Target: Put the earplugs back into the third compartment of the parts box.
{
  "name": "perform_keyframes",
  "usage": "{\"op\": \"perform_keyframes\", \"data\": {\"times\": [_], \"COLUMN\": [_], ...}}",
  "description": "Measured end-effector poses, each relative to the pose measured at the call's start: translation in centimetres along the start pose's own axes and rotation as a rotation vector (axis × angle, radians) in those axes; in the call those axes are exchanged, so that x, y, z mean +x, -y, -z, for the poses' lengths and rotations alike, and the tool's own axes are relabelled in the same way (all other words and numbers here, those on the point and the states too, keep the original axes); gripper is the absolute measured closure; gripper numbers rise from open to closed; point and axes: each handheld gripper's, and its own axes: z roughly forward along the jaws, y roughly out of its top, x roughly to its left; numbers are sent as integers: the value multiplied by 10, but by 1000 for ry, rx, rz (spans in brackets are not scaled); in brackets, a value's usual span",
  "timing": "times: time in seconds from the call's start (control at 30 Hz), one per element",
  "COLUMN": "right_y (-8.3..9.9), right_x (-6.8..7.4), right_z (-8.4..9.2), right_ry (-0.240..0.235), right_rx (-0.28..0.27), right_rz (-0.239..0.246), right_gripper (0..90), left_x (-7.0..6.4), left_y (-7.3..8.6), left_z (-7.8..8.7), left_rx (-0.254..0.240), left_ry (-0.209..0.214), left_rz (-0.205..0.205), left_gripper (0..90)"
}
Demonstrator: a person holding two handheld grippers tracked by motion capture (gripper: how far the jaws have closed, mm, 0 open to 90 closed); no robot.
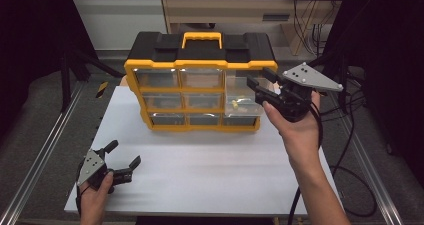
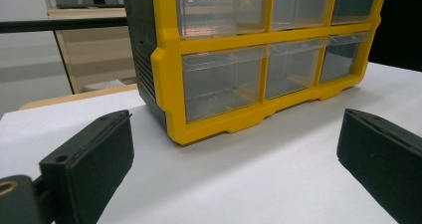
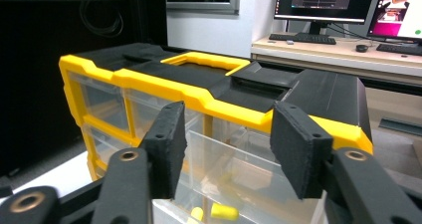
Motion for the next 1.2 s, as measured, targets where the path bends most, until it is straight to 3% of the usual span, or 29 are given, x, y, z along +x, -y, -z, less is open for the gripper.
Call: {"op": "perform_keyframes", "data": {"times": [0.17,0.37,0.7,0.83,1.2], "right_y": [3,4,9,14,24], "right_x": [0,-1,-4,-4,-1], "right_z": [0,2,10,16,24], "right_ry": [13,74,141,153,132], "right_rx": [-7,-27,-36,-41,-37], "right_rz": [6,6,-4,-9,-24], "right_gripper": [400,241,81,55,23], "left_x": [1,1,1,1,0], "left_y": [0,0,0,0,0], "left_z": [0,0,0,0,0], "left_rx": [-2,-1,-1,-1,2], "left_ry": [-2,-2,-3,-2,0], "left_rz": [2,1,1,2,-1], "left_gripper": [11,11,10,10,10]}}
